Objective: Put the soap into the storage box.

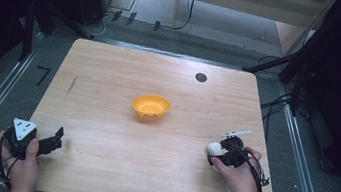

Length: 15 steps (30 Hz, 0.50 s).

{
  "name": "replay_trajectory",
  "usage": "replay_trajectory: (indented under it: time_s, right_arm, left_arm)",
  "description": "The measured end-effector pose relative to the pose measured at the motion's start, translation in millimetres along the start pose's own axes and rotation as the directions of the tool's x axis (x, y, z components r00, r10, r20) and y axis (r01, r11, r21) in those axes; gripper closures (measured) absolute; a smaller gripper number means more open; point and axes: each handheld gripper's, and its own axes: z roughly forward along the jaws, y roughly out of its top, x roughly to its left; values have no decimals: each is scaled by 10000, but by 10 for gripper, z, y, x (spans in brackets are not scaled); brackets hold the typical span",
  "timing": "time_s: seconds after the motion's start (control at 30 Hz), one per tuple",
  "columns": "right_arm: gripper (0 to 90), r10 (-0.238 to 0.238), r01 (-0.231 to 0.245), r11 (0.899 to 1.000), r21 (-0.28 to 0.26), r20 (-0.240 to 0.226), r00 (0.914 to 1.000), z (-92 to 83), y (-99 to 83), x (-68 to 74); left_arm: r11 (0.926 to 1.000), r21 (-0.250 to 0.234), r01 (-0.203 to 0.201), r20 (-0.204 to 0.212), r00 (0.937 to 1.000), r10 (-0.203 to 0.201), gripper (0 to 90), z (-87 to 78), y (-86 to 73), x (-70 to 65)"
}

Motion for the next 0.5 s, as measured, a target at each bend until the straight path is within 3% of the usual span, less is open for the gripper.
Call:
replay_trajectory:
  time_s: [0.3, 0.5]
  right_arm:
    - [331, 35, -27, 9998, 218, -353, 9994, 36, 31, -3]
    - [355, 98, -82, 9994, 349, -456, 9989, 70, 52, -1]
  left_arm:
    - [10000, 38, -17, 7, 10000, 17, 14, 1, 1, -3]
    - [10000, 53, -50, 14, 10000, 50, 14, 1, 2, -3]
